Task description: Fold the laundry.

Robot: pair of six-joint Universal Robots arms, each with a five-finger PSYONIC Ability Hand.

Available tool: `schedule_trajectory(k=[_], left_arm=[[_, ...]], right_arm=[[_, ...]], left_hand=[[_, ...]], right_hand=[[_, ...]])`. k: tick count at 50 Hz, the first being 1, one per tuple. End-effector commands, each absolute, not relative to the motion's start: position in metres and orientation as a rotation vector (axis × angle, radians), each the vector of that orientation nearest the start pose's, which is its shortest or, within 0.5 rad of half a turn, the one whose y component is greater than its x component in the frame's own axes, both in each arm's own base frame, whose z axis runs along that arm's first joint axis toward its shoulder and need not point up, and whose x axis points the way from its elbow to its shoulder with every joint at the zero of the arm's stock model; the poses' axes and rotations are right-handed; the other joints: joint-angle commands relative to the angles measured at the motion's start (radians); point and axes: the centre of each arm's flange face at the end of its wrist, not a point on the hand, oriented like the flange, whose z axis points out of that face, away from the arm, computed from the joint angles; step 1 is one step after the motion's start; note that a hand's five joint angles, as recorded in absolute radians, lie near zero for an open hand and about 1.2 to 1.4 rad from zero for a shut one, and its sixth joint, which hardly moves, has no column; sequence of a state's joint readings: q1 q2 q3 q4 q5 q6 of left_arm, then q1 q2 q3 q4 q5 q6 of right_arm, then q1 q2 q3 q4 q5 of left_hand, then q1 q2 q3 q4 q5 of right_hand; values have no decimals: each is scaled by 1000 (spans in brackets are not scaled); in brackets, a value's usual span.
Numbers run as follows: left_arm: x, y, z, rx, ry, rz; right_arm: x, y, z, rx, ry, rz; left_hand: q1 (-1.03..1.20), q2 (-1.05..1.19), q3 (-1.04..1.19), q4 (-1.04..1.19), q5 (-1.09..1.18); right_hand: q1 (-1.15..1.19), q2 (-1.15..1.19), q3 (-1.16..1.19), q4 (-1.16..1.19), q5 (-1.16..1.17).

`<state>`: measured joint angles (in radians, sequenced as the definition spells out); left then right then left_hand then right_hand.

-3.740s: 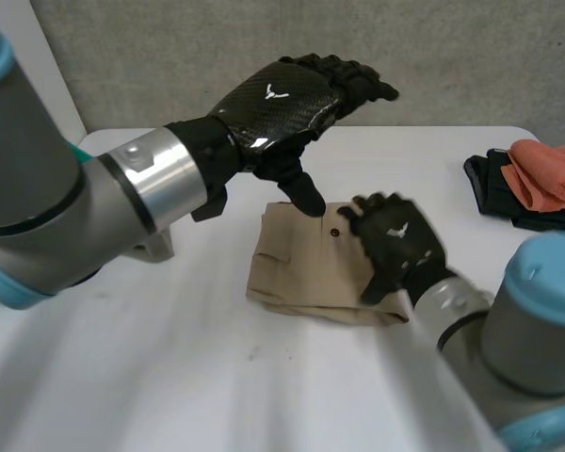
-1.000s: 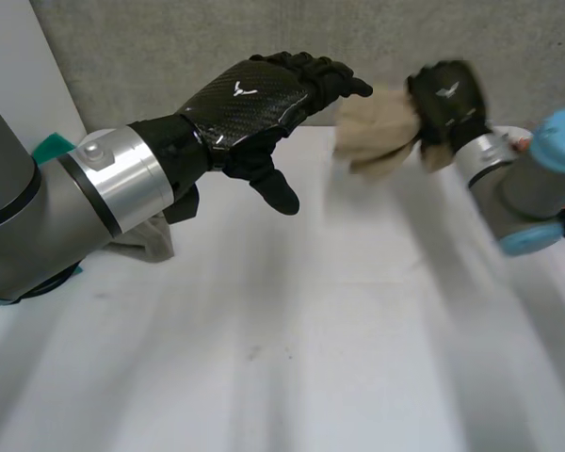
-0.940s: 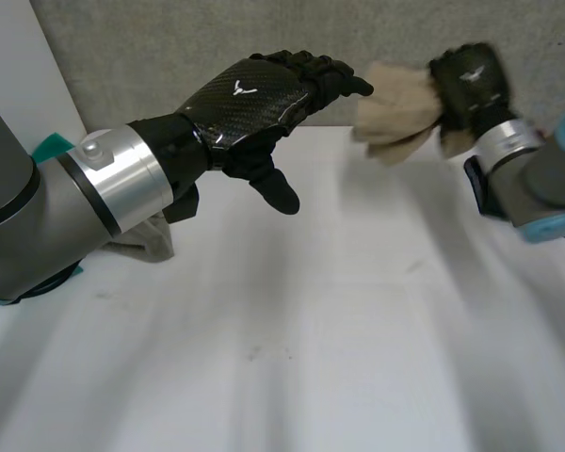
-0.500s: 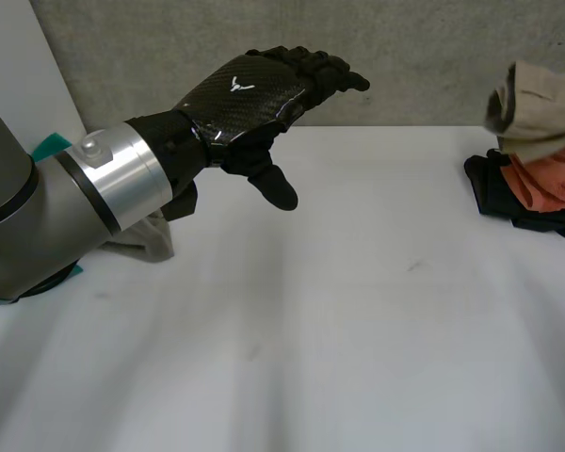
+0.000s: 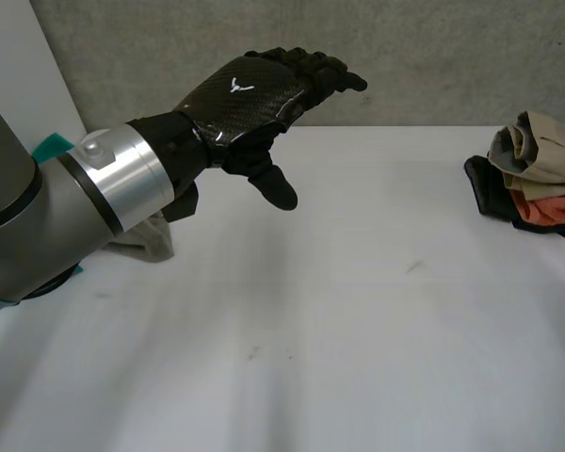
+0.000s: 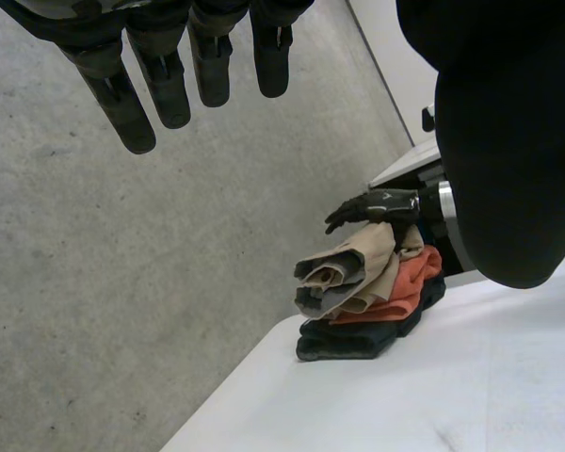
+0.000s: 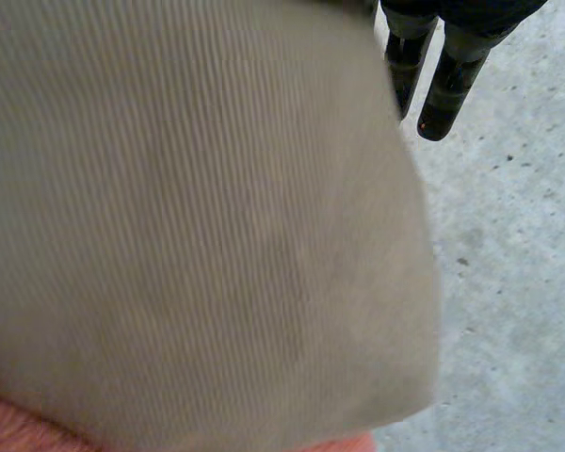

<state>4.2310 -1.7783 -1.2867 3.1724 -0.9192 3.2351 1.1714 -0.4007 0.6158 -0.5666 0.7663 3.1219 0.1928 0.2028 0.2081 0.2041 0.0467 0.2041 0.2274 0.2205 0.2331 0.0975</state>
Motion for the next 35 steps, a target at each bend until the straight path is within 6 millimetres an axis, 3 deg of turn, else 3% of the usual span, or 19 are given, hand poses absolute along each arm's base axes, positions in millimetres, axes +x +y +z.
schedule_trajectory(k=[1, 5, 8, 12, 14, 18, 19, 22, 23, 25, 27, 28, 30, 31, 32, 35], left_arm=[[-326, -216, 336, -1063, -1374, 1704], [-325, -216, 340, -1065, -1363, 1713], [-325, -215, 342, -1065, -1355, 1718], [-325, -215, 342, -1065, -1355, 1718], [-325, -215, 343, -1064, -1353, 1717], [-325, -215, 342, -1063, -1355, 1715], [-325, -216, 342, -1063, -1353, 1717], [-324, -218, 343, -1058, -1349, 1728], [-323, -220, 344, -1054, -1345, 1743], [-323, -221, 345, -1053, -1336, 1753], [-323, -225, 350, -1043, -1319, 1794], [-322, -227, 352, -1035, -1314, 1819], [-311, -242, 362, -968, -1329, 1937], [-306, -248, 365, -941, -1341, 1981], [-300, -256, 368, -906, -1359, 2033], [-267, -295, 373, -754, -1455, 2233]], right_arm=[[-30, -534, 198, -612, 1791, -2378], [-28, -502, 218, -564, 1881, -2289], [-40, -481, 220, -529, 1965, -2258], [-67, -449, 213, -510, 2116, -2249], [-91, -434, 212, -527, 2209, -2293], [-138, -420, 215, -541, 2372, -2379], [-153, -420, 225, -561, 2426, -2442], [-173, -422, 248, -544, 2539, -2586], [-185, -423, 264, -483, 2634, -2697], [-188, -425, 275, -423, 2691, -2777], [-157, -436, 304, -420, 2585, -2935], [-116, -443, 327, -490, 2388, -3037], [-78, -443, 347, -544, 2183, -3110], [-59, -442, 356, -565, 2080, -3129], [-22, -435, 365, -585, 1924, -3111], [31, -419, 368, -622, 1754, -3002]], left_hand=[[-15, -25, -30, -26, -43], [-15, -25, -30, -26, -43], [-15, -25, -30, -26, -43], [-17, -27, -33, -29, -46], [-17, -27, -33, -29, -46], [-18, -28, -34, -30, -47], [-18, -28, -34, -30, -47], [-18, -28, -34, -30, -47], [-18, -28, -34, -30, -47], [-18, -28, -34, -30, -47], [-15, -25, -30, -26, -43], [-9, -19, -24, -20, -37], [-3, -13, -18, -14, -31], [-6, -16, -21, -17, -34], [-9, -19, -24, -20, -37], [-15, -25, -30, -26, -43]], right_hand=[[-30, -53, -46, -59, -97], [-30, -53, -46, -59, -97], [-30, -53, -46, -59, -97], [-30, -53, -46, -59, -97], [-30, -53, -46, -59, -97], [-30, -53, -46, -59, -97], [-30, -53, -46, -59, -97], [-30, -53, -46, -59, -97], [-30, -53, -46, -59, -97], [-30, -53, -46, -59, -97], [-30, -53, -46, -59, -97], [-30, -53, -46, -59, -97], [-30, -53, -46, -59, -97], [-30, -53, -46, -59, -97], [-30, -53, -46, -59, -97], [-30, -53, -46, -59, -97]])
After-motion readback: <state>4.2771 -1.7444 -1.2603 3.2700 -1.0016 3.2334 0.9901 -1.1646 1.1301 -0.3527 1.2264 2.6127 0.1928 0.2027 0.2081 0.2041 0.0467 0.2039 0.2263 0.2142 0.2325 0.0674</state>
